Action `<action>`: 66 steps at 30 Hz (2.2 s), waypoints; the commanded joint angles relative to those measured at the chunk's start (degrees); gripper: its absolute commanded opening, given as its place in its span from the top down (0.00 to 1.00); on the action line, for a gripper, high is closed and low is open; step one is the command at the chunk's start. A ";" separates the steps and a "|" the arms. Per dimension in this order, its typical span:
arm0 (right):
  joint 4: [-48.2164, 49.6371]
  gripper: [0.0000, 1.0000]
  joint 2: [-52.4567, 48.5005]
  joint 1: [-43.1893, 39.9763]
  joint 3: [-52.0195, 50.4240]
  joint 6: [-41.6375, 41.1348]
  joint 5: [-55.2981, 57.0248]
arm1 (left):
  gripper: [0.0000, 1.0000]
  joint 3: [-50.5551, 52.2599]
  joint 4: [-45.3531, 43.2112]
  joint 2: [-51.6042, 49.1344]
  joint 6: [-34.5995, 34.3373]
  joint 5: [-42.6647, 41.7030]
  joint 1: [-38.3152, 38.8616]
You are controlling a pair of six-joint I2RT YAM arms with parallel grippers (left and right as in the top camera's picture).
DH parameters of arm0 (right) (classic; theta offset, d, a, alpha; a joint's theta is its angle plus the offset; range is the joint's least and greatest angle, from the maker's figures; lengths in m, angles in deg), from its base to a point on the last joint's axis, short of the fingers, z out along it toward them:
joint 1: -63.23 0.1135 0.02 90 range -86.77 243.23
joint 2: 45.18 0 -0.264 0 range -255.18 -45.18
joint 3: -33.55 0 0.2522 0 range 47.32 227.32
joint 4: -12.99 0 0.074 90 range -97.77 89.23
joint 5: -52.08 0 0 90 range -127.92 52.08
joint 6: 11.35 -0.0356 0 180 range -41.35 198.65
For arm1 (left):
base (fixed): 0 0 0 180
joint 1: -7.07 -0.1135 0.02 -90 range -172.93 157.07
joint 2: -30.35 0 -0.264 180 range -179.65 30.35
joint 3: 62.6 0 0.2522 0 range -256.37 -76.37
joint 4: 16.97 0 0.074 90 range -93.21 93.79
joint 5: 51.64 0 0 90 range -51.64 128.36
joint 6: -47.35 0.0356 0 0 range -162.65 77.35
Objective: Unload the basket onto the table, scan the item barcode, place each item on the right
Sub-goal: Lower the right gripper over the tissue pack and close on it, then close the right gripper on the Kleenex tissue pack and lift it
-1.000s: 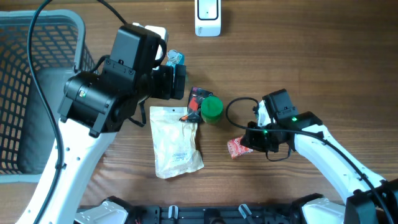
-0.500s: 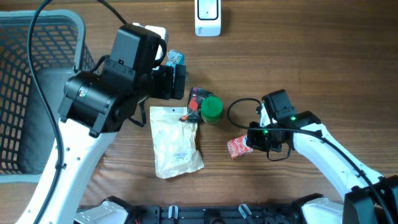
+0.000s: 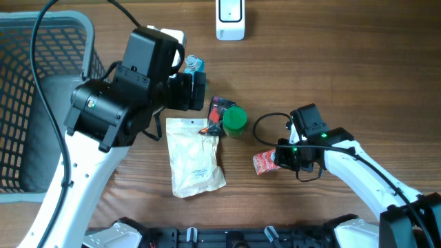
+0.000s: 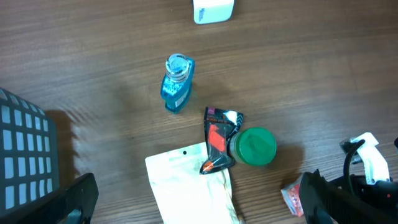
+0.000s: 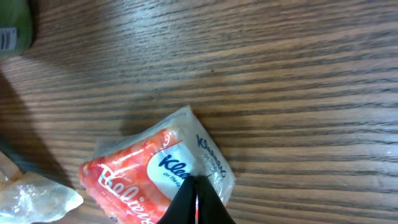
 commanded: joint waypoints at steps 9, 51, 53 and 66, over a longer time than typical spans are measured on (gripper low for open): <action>-5.40 0.68 5.53 0.28 4.72 -0.83 2.47 | 0.00 -0.22 0.37 0.13 -0.55 0.35 -0.26; 1.25 0.00 -9.11 14.56 7.76 5.84 16.55 | 0.00 -0.22 -4.35 10.82 -0.55 9.14 -0.31; 0.66 0.00 -9.11 14.58 8.35 5.75 17.09 | 0.00 -0.22 -4.35 10.82 -0.55 9.16 -0.31; -7.26 0.05 -9.09 14.53 19.12 5.84 20.63 | 0.00 -0.22 -3.69 10.82 -0.52 9.57 -0.31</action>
